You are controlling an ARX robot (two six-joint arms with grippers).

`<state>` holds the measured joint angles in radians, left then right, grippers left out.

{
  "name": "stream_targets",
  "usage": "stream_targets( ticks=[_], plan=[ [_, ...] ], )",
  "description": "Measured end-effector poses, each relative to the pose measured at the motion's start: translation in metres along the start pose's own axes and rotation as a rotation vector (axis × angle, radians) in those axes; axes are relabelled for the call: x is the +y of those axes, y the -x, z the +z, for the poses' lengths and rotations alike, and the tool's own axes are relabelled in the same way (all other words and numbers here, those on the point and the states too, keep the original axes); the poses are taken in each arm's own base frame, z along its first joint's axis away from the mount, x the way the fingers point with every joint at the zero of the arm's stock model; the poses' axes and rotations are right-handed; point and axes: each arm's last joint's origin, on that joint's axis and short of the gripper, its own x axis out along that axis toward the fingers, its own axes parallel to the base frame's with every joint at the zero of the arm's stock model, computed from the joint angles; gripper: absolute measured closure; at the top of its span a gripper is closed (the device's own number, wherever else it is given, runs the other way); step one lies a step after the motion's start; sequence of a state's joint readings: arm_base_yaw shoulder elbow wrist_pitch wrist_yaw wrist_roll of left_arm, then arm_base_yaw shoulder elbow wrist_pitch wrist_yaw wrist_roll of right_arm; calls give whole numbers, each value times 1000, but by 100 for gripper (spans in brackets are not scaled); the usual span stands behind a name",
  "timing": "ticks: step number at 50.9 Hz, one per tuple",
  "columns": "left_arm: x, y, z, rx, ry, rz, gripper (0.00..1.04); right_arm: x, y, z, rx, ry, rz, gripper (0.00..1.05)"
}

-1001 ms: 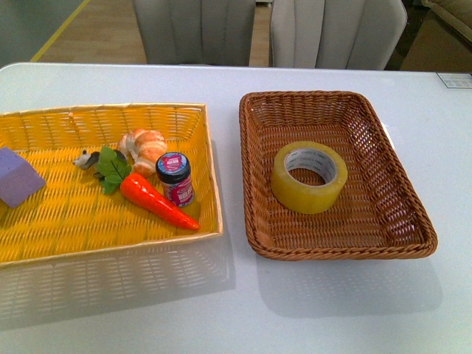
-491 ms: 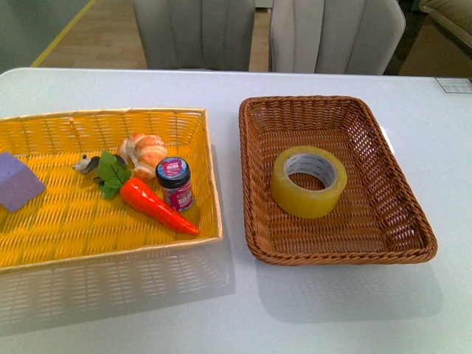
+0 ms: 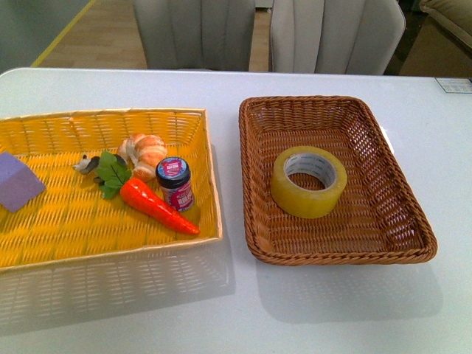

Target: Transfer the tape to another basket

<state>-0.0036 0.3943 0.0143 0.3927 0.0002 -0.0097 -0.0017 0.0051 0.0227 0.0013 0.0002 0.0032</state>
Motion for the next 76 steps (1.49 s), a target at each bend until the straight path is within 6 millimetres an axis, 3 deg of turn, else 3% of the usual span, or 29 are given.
stream_targets(
  ticks=[55, 76],
  plan=[
    [0, 25, -3, 14, -1, 1, 103, 0, 0, 0, 0, 0, 0, 9],
    [0, 25, -3, 14, -1, 1, 36, 0, 0, 0, 0, 0, 0, 9]
  ],
)
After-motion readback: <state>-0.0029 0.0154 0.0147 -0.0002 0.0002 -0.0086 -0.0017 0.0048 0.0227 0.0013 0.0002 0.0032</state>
